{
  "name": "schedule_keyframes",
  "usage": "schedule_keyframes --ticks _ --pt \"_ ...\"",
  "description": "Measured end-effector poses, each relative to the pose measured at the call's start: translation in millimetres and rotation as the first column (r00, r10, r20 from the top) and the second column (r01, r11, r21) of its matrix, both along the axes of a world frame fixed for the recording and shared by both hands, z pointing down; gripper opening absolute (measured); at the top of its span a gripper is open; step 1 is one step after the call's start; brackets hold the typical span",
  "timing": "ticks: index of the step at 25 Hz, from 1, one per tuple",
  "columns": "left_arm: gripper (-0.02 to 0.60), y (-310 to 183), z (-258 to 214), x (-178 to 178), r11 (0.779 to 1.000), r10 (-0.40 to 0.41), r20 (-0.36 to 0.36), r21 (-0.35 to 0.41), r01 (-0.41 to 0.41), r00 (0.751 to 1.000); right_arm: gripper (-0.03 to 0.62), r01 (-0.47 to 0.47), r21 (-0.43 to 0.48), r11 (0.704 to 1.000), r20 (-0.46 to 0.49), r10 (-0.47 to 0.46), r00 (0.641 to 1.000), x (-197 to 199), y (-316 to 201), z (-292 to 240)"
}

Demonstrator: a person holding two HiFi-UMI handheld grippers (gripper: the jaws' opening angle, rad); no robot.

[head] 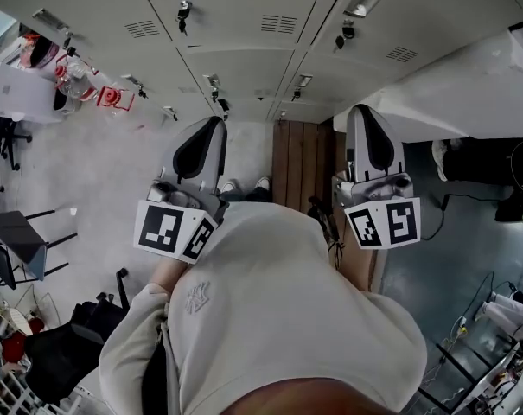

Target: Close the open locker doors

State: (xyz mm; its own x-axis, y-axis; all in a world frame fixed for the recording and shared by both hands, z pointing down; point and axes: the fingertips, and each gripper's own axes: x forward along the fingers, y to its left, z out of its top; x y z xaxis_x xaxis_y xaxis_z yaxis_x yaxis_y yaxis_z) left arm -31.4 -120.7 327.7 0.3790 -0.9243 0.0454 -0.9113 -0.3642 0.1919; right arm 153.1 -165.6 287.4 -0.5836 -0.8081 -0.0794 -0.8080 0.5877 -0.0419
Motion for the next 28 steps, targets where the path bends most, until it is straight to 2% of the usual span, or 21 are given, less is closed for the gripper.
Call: schedule_keyframes --ticks 7,12,16,21,28 --pt "-0.002 10 -12 -29 0.999 0.051 0.013 0.004 -0.052 0.999 0.014 -0.018 -0.067 0.998 0.007 0.019 1.0 -43 29 11" --pt "-0.002 17 -8 -59 0.998 0.055 0.027 0.001 -0.055 0.998 0.014 -0.026 -0.066 0.997 0.012 0.027 1.0 -76 46 15" --pt "-0.002 22 -4 -69 0.998 0.068 0.024 0.004 -0.068 0.997 0.013 -0.013 -0.072 0.997 0.018 0.014 1.0 -97 54 20" --pt "-0.002 25 -10 -71 0.998 0.057 0.04 0.031 -0.058 0.998 0.014 0.01 -0.092 0.996 -0.002 -0.011 1.0 -107 57 26" --pt "-0.002 18 -15 -60 0.997 0.038 0.121 0.059 -0.045 0.992 0.014 -0.003 -0.13 0.992 -0.087 -0.008 0.996 -100 50 37"
